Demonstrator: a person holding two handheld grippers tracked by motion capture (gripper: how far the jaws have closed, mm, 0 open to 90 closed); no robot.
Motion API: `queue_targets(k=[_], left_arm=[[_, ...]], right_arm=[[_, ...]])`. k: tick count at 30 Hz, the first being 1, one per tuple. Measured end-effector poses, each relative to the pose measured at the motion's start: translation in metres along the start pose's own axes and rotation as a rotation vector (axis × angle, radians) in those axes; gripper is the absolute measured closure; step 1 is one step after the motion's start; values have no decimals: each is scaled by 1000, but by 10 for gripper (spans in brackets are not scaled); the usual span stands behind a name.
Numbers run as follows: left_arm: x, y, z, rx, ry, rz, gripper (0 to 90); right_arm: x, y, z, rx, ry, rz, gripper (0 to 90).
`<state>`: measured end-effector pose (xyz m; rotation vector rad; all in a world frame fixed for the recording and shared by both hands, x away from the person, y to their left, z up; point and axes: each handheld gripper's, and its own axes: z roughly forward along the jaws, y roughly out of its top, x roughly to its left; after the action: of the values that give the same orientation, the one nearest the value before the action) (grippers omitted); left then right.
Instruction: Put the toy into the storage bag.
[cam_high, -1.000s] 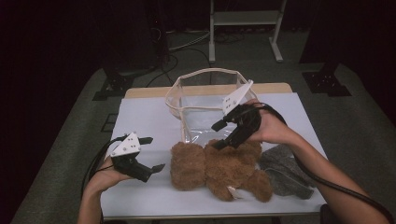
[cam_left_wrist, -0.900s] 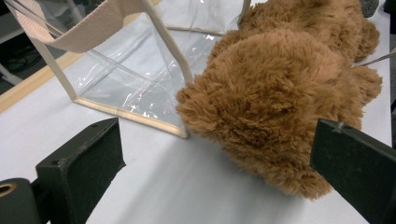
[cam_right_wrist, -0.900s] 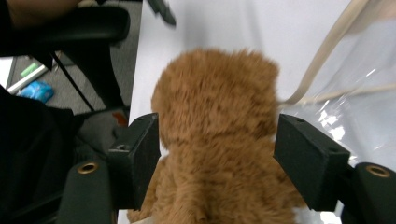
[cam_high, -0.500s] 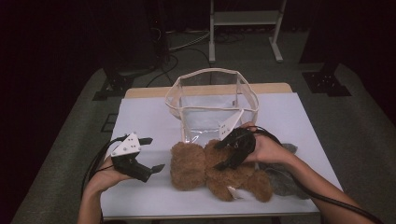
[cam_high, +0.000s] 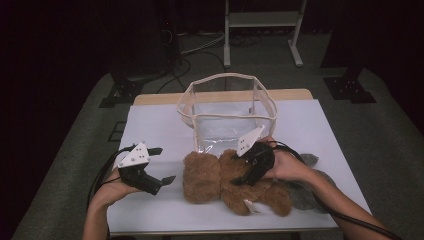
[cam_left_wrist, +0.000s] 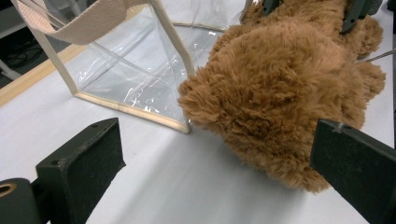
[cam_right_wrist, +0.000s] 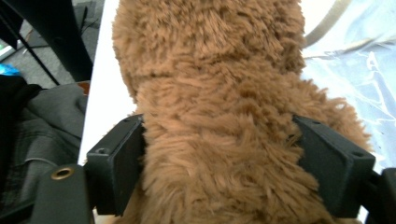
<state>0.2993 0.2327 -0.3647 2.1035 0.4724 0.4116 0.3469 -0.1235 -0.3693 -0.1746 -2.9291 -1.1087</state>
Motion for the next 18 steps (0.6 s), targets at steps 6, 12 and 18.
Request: queue_targets(k=[6,12,18], left_arm=[[1,-1,1,1,2,-8,20],[1,-2,2,5,0,-12,20],[2,-2,1,6,0,-10,20]], right_arm=[[-1,-9,3,-25,-15,26,160],[5,-8,6,1,-40,0,118],[7,-7,9,23,-49,-11,115]])
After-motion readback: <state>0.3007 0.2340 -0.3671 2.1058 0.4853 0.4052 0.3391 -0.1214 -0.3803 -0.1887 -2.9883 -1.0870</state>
